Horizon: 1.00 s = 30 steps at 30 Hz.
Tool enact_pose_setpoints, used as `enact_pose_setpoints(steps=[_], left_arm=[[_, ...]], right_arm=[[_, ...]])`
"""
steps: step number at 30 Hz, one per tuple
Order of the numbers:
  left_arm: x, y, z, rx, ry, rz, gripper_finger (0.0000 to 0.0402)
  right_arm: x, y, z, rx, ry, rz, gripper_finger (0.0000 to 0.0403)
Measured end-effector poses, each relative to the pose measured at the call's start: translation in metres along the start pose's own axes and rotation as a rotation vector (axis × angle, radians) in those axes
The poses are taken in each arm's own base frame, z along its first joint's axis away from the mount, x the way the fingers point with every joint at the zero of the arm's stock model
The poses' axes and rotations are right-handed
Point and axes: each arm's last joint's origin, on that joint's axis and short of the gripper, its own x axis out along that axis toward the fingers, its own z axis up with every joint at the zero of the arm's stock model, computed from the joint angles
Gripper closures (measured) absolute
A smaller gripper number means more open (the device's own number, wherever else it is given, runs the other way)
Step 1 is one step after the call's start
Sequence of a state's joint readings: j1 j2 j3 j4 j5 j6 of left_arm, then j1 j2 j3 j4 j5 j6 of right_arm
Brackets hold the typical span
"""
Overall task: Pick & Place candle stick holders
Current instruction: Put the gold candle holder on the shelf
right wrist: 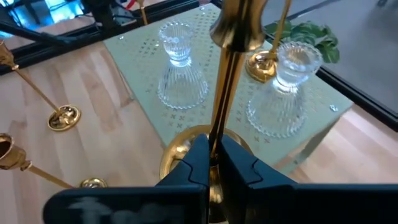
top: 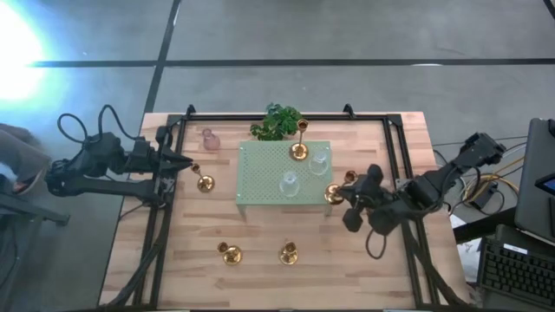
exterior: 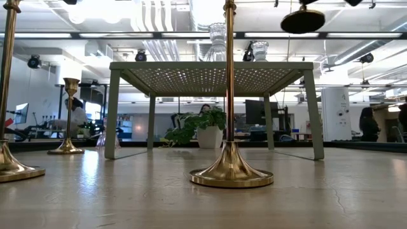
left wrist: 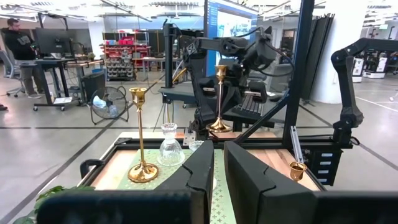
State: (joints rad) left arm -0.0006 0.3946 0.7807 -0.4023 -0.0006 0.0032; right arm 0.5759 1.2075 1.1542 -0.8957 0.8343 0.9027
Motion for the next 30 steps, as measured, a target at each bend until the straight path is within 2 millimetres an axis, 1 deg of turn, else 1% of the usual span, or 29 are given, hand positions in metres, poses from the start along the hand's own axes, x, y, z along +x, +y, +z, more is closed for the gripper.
enact_pose_setpoints(steps=[10, 17, 22, 30], left_arm=[[0.000, 0.000, 0.000, 0.000, 0.000, 0.000, 0.0356], [0.000, 0.000, 0.000, 0.000, 0.000, 0.000, 0.0356], [0.000, 0.000, 0.000, 0.000, 0.000, 0.000, 0.0356], [0.000, 0.000, 0.000, 0.000, 0.000, 0.001, 0.0356]], right_arm=[[0.018, -0.003, 0.016, -0.028, 0.029, 0.046, 0.0394], [0.029, -0.010, 0.026, -0.034, 0.034, 0.055, 0.0394], [0.040, -0.007, 0.027, -0.058, 0.057, 0.067, 0.0394], [0.066, -0.001, 0.025, -0.107, 0.094, 0.047, 0.0394]])
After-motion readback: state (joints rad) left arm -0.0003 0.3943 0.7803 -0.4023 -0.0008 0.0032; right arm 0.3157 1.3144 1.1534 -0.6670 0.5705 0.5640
